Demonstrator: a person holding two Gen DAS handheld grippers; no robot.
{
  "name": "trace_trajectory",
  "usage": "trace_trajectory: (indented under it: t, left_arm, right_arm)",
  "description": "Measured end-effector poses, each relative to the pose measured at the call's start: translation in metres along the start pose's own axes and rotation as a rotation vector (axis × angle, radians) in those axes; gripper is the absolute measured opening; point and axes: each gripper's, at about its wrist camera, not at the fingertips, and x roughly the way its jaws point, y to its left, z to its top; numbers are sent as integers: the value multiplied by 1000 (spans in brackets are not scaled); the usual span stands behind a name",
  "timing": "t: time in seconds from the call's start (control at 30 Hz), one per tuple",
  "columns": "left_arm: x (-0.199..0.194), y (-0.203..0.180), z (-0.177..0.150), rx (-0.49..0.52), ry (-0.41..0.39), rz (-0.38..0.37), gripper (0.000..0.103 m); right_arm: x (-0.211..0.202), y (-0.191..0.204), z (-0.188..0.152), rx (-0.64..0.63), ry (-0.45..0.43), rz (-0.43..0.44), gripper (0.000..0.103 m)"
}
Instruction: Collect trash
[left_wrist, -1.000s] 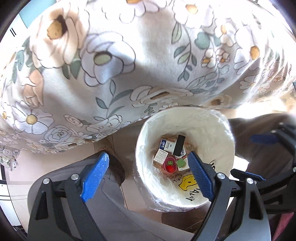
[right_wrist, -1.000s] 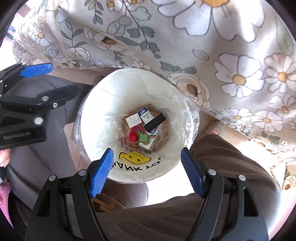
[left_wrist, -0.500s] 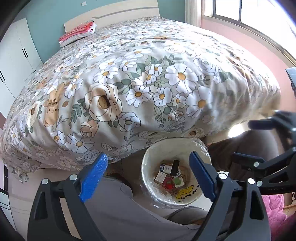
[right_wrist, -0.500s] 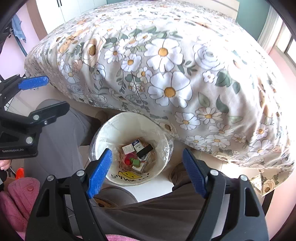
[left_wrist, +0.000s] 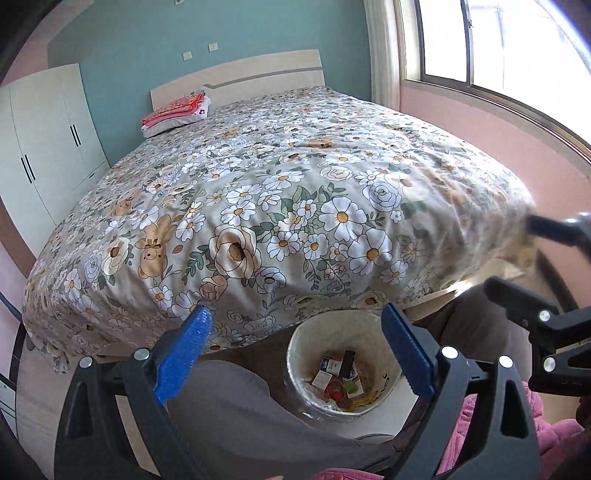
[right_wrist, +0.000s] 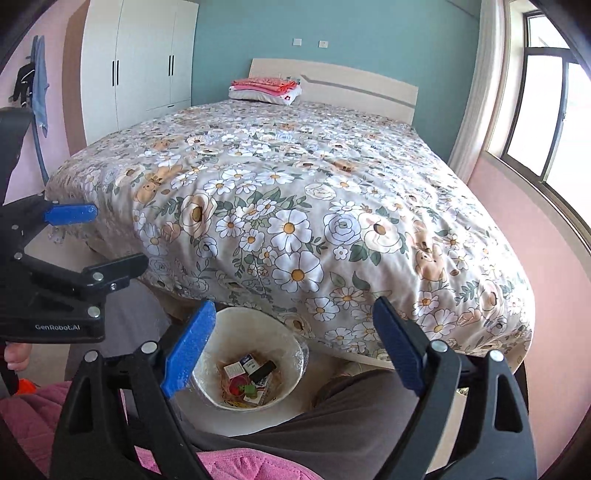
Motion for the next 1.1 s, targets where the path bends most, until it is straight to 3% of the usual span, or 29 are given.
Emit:
trace_trajectory:
  t: [0.13,0.47,1.1]
  left_arm:
    - [-2,-5,-4,7,9,-11,95]
    - [-8,-13,-7,26,0,-10,95]
    - [-3,-11,-9,13,26,-23,95]
  right_arm:
    - [-11,3,-1,22,-29,16,86]
    - [-10,22,-10,-11,-4,21,86]
    - [-5,22,-12,7,20,41,86]
